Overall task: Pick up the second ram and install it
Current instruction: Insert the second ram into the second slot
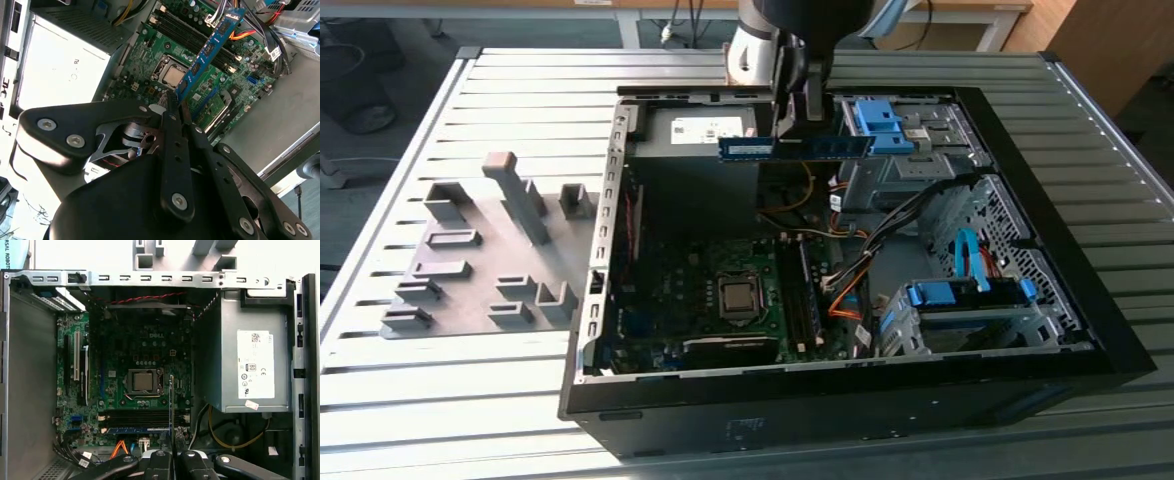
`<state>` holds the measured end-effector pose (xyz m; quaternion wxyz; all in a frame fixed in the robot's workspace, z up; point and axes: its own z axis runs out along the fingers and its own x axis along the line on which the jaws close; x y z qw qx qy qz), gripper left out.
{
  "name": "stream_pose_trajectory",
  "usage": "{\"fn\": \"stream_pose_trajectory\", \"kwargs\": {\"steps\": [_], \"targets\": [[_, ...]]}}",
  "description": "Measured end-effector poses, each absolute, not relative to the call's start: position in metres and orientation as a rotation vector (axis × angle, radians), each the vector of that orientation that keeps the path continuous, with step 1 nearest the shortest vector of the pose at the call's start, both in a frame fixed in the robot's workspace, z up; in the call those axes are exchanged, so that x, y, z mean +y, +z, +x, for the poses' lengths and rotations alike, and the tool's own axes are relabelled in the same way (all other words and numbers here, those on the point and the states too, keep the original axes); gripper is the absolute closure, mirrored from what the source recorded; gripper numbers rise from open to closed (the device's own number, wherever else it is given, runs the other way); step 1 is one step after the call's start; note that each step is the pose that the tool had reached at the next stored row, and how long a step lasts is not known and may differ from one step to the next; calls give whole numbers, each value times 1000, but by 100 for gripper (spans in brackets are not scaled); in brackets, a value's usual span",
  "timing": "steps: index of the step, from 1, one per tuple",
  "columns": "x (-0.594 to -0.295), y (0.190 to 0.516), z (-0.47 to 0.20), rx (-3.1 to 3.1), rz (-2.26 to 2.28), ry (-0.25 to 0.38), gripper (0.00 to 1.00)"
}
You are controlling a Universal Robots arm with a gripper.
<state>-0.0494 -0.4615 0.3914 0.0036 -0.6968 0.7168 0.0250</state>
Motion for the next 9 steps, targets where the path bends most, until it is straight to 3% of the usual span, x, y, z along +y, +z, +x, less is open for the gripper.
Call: {"fn": "stream_pose_trajectory", "kwargs": {"steps": [9], "targets": [[-462,390,-49,2411,-1995,77,86]]}}
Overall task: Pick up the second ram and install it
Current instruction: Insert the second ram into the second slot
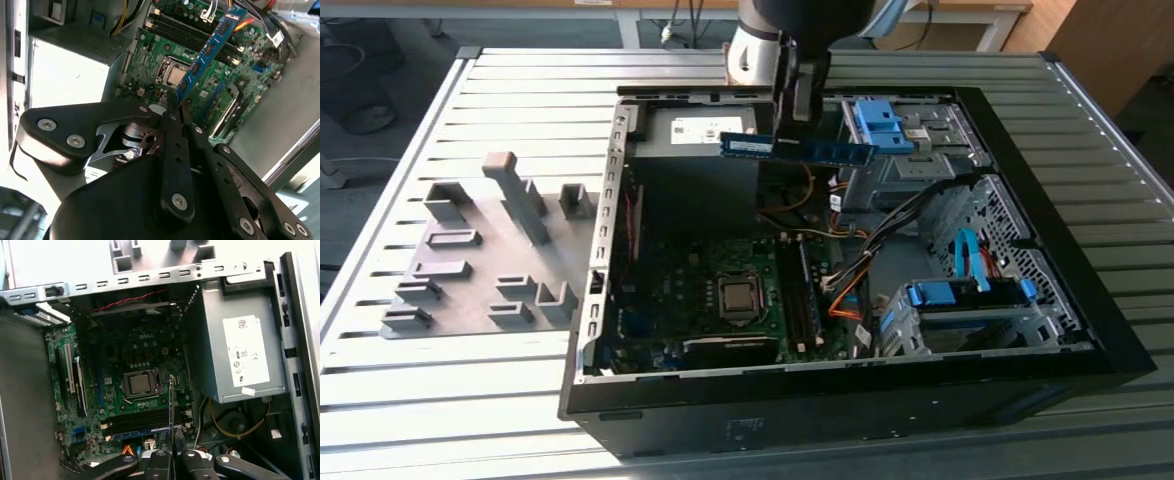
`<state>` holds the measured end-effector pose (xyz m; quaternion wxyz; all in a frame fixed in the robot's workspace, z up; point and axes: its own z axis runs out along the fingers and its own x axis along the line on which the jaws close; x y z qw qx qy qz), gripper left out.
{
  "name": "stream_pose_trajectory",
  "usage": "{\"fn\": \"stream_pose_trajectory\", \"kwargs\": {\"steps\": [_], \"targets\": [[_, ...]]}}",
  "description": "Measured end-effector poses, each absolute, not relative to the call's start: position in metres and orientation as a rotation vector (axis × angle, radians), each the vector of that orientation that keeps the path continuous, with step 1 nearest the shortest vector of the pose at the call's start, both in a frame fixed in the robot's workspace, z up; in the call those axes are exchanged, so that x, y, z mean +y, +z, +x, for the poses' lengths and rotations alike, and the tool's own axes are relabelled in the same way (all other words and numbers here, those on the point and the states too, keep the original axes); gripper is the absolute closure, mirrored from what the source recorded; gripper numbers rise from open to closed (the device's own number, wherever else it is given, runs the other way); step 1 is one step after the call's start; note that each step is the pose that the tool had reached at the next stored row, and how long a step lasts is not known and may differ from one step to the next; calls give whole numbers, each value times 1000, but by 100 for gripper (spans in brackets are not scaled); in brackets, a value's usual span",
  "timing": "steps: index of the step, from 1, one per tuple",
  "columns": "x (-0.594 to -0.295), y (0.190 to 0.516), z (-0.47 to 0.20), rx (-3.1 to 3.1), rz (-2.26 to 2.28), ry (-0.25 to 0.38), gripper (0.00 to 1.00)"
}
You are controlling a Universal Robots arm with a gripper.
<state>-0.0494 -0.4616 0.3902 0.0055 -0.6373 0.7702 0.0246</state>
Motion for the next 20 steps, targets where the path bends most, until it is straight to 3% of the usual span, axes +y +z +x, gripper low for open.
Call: {"fn": "stream_pose_trajectory", "kwargs": {"steps": [20], "targets": [[-462,383,-49,2714,-1543,70,86]]}}
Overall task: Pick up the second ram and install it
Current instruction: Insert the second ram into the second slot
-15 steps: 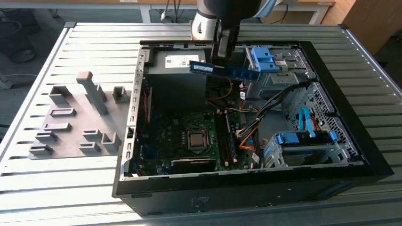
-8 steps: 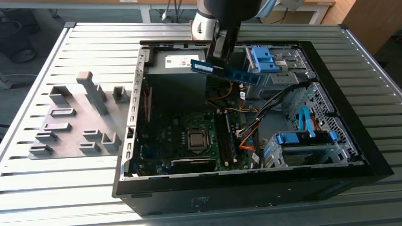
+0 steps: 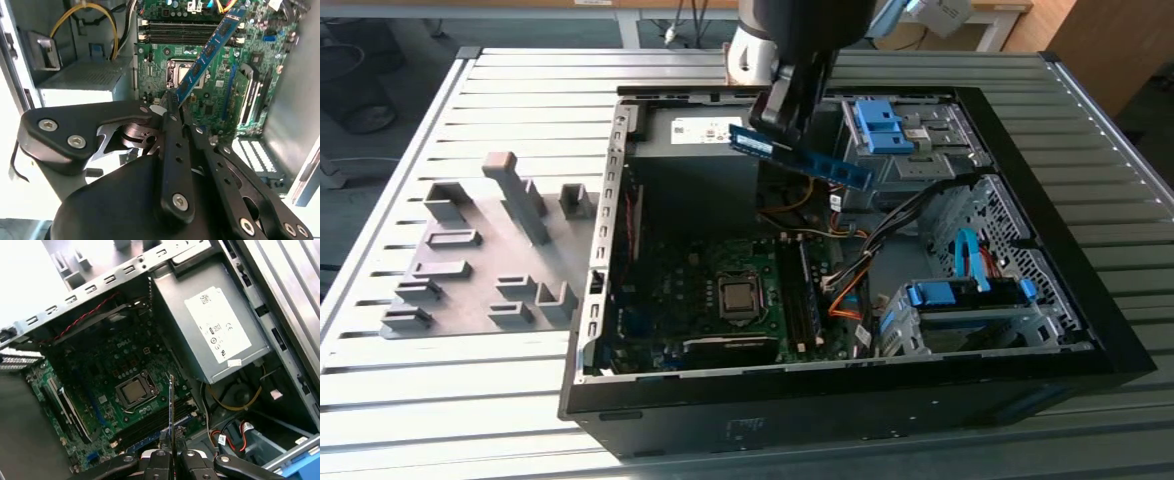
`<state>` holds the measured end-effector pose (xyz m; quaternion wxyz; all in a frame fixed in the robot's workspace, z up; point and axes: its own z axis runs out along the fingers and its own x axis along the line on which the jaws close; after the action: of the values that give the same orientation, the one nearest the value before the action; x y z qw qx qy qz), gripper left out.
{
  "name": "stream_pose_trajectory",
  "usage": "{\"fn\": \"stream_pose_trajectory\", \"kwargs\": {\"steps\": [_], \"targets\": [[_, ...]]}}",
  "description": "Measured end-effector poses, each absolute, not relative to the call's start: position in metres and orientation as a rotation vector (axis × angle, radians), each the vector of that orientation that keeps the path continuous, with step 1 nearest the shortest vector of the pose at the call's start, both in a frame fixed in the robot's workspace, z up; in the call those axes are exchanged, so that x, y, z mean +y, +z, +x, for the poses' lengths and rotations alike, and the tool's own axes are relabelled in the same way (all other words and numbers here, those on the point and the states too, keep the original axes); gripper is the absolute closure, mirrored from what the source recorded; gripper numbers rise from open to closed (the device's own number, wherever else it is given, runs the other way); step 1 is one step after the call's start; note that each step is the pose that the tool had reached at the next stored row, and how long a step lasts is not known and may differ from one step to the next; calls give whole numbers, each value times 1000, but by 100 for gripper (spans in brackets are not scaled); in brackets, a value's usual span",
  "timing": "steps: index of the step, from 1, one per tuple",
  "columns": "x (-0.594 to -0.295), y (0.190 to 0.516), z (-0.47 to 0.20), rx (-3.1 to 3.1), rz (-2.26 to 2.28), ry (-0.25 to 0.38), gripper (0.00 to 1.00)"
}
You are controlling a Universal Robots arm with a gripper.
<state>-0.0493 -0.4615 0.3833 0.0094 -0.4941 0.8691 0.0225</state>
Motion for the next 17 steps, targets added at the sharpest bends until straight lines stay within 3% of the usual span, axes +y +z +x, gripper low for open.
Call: {"fn": "stream_pose_trajectory", "kwargs": {"steps": [17], "targets": [[-462,377,-49,2913,-1105,64,86]]}}
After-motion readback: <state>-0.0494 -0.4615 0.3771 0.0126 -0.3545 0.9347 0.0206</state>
